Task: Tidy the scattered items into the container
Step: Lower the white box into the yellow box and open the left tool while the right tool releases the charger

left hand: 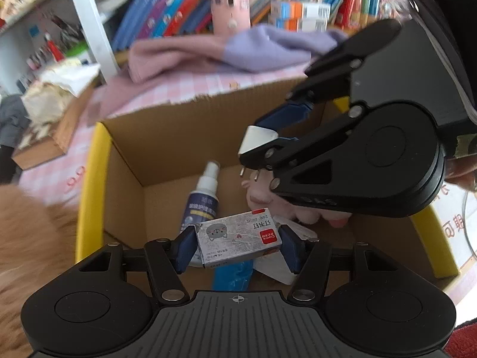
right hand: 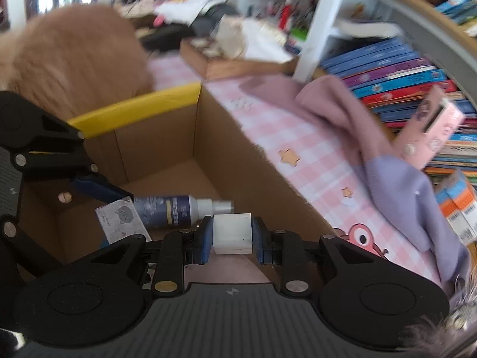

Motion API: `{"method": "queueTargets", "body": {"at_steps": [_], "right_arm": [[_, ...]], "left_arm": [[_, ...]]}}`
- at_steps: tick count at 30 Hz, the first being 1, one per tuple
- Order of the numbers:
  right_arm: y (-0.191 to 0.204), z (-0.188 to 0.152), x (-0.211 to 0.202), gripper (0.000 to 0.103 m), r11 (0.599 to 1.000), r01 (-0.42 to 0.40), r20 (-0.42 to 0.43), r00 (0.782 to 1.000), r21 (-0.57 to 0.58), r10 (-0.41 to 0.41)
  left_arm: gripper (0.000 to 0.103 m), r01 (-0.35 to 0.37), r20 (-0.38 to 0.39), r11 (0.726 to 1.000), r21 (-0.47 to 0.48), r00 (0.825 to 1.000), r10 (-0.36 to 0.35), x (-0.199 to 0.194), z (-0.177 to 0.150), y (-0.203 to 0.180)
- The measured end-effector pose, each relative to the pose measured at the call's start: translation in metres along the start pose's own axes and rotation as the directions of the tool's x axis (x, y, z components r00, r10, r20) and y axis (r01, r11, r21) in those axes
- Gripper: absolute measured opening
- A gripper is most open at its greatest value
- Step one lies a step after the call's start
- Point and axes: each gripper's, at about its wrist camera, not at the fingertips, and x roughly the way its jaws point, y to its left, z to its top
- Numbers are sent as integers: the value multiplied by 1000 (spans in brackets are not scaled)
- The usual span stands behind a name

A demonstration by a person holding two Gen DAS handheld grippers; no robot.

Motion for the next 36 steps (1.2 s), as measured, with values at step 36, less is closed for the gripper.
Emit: {"method": "queueTargets", "body": {"at_steps": [36], "right_arm": [[31,-34,-137,39,958,29,347,929,284,-131]], "left_arm": [[81,-96,310,990,-100,943,122,-116,-49,-27]]}}
